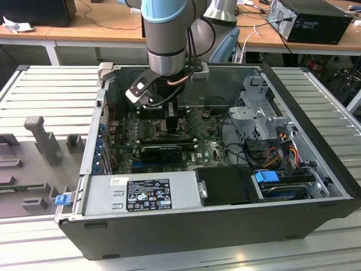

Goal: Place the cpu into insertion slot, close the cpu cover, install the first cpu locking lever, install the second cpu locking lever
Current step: 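Place the cpu into insertion slot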

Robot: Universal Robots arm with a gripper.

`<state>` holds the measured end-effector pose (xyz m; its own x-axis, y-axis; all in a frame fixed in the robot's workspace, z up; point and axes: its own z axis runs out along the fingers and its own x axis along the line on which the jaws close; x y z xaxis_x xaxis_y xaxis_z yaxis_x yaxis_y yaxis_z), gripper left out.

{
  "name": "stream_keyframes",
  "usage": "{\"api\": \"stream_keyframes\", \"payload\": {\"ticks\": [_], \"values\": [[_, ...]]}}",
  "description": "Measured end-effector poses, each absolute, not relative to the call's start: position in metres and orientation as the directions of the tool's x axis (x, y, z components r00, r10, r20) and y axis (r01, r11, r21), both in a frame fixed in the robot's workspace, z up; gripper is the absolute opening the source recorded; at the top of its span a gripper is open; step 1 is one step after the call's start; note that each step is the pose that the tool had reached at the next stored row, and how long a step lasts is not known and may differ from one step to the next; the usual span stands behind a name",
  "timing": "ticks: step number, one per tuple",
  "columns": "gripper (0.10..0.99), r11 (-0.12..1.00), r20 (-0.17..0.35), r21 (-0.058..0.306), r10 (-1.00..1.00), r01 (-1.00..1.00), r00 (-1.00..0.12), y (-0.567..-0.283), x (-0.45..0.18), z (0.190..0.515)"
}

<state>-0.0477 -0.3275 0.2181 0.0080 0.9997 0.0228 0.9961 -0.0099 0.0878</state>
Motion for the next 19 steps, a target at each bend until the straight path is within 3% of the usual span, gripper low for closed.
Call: {"api": "stream_keyframes", "payload": {"ticks": [19], "values": [[0.529,-0.021,0.023,0.087,1.0,0.996,0.019,-0.32,-0.046,0.201]]}}
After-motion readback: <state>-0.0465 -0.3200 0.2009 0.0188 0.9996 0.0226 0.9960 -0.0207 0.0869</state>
